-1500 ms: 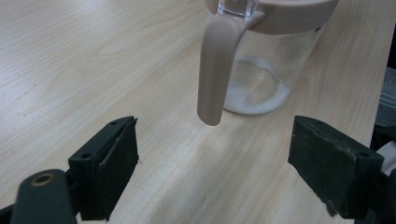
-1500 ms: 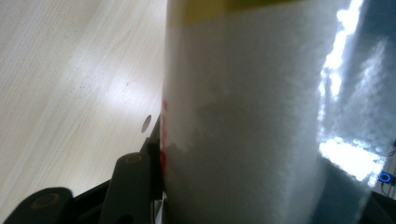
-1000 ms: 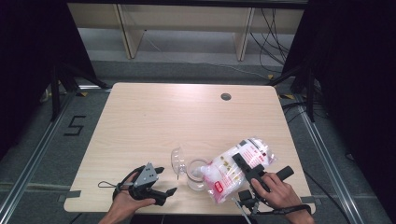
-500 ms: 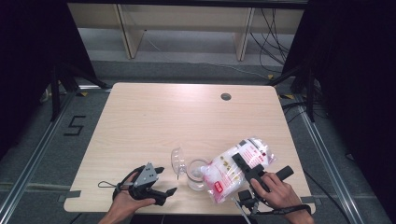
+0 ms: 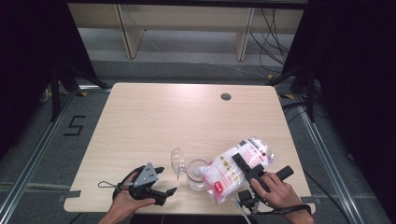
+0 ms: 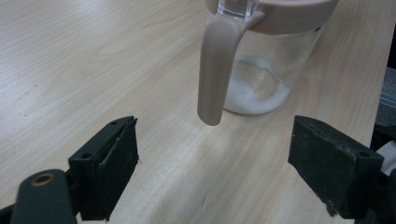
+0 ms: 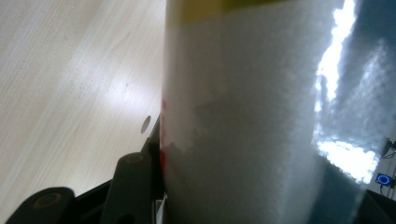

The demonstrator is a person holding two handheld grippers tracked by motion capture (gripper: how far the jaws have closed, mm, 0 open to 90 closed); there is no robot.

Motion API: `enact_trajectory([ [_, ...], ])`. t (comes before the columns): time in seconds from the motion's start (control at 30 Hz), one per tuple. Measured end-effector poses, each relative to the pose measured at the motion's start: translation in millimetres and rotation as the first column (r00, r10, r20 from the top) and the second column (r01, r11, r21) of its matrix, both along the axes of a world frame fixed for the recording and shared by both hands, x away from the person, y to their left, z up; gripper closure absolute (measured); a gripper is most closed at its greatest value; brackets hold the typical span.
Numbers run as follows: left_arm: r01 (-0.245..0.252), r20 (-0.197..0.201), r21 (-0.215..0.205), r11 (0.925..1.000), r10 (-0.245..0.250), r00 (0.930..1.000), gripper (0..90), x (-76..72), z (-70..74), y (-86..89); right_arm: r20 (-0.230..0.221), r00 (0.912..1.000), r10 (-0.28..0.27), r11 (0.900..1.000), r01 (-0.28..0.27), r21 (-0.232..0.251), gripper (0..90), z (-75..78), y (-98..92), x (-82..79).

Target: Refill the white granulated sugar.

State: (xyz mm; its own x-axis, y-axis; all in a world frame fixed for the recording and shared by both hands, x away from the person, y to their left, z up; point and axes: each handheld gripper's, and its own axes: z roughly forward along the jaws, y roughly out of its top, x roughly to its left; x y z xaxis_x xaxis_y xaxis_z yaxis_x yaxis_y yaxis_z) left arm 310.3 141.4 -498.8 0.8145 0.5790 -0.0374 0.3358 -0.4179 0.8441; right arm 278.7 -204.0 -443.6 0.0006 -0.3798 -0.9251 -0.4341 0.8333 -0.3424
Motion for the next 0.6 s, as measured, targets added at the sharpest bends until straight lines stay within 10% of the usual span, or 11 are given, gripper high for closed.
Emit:
enact_trajectory([
  [0.6,-0.002,-0.008,-0.008,1.0000,0.002,1.0000,15.4,-0.8,-0.1,-0.5,-0.002,1.0000,-0.009,1.000,0.009,0.000,55.5,0.7,-0.7,0.0],
])
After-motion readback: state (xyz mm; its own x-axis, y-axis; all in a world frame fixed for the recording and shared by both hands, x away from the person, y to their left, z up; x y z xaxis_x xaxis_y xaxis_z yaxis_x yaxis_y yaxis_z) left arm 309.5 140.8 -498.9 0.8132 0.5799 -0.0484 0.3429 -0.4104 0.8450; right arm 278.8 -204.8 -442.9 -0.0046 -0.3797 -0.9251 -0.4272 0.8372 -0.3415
